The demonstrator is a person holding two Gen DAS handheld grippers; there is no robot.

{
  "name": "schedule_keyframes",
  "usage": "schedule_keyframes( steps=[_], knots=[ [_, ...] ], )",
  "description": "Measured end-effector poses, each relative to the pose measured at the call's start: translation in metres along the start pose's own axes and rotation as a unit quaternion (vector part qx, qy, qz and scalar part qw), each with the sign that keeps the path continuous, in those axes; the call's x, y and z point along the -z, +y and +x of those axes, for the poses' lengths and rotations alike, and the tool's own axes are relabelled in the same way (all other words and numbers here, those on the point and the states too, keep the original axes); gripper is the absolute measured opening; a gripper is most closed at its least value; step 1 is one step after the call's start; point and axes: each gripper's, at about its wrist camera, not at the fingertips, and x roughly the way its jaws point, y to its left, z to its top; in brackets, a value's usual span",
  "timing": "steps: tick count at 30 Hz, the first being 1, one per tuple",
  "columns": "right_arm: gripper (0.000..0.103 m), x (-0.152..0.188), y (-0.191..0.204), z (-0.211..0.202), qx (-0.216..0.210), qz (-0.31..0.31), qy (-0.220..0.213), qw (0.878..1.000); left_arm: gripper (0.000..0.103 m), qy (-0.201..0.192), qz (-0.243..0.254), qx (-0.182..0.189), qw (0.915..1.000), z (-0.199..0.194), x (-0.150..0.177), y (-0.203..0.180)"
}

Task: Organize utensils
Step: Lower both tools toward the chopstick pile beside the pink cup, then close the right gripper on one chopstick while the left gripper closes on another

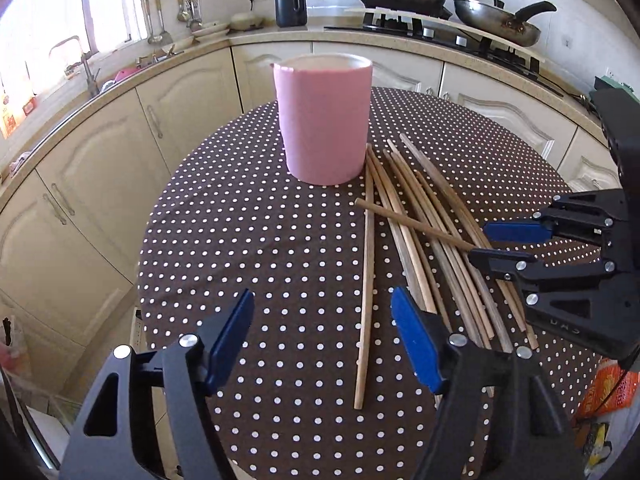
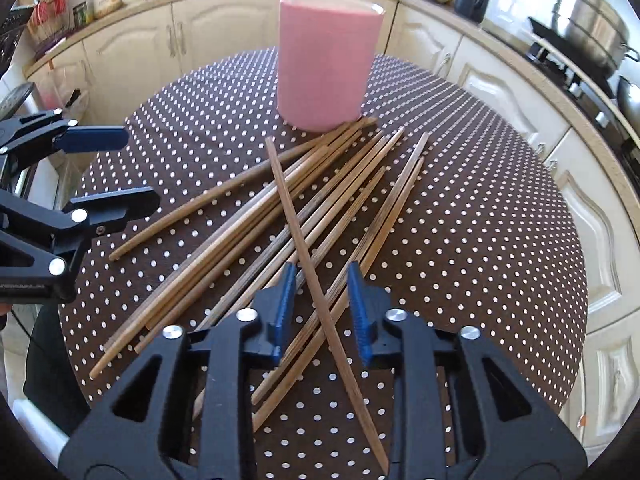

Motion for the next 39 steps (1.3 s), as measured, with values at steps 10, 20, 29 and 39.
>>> schedule_keyframes(
  steps=[10,20,29,39],
  knots=[
    [0.006,-0.019,-0.012,0.011,-0.012,-0.019,0.021,1.000,0.069,0.037,0.013,0.016,0.9991,0.033,-0.021,-0.004],
    [0.006,-0.019,-0.052,0.006,-0.009,0.049,-0.004,0.999,0.052,0.071,0.026,0.025,0.9968,0.065,-0.047,-0.015],
    [0.006,-0.019,-0.069,0.019,-0.007,0.070,0.030,0.997,0.046,0.099,0.037,0.032,0.9939,0.079,-0.077,-0.025],
    [0.006,-0.024,-0.077,0.030,-0.023,0.084,0.056,0.995,0.007,0.107,0.040,0.028,0.9931,0.079,-0.092,-0.026]
  ],
)
